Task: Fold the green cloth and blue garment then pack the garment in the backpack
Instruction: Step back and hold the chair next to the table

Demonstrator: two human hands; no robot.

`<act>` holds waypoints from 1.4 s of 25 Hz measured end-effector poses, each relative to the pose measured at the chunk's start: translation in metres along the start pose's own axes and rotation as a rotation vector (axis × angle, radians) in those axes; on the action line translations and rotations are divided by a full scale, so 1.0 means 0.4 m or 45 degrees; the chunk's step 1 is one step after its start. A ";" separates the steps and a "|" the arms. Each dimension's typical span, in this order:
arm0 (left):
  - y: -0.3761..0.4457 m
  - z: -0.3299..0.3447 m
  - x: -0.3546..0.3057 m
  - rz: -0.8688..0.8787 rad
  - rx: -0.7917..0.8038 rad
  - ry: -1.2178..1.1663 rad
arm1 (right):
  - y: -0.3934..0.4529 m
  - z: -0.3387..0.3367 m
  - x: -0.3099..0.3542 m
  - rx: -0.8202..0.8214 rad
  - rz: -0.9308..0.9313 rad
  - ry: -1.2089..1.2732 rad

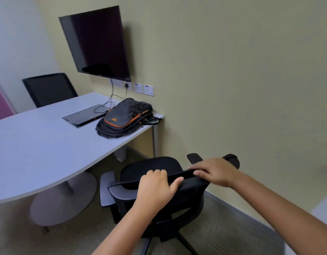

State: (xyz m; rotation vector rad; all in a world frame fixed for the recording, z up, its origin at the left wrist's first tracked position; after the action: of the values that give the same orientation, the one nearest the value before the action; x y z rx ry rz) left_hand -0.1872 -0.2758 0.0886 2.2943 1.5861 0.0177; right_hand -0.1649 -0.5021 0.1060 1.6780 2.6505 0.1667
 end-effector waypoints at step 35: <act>0.395 -0.004 0.453 -0.856 0.207 0.034 | 0.858 0.080 0.058 0.097 -0.490 0.064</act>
State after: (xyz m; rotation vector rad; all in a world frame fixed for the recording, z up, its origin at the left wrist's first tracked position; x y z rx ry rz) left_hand 0.0230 -0.1600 0.1024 1.7524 2.3607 -0.2542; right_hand 0.1364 -0.3329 0.1063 1.1577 2.9850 0.1075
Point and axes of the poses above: each hand's wrist, its own y-axis towards the middle knuckle, its own z-axis out of the palm, x = y × z, the point moved 1 cm from there along y, towards the middle knuckle, and after that the axes turned 6 degrees about -y, right-handed, at the moved point
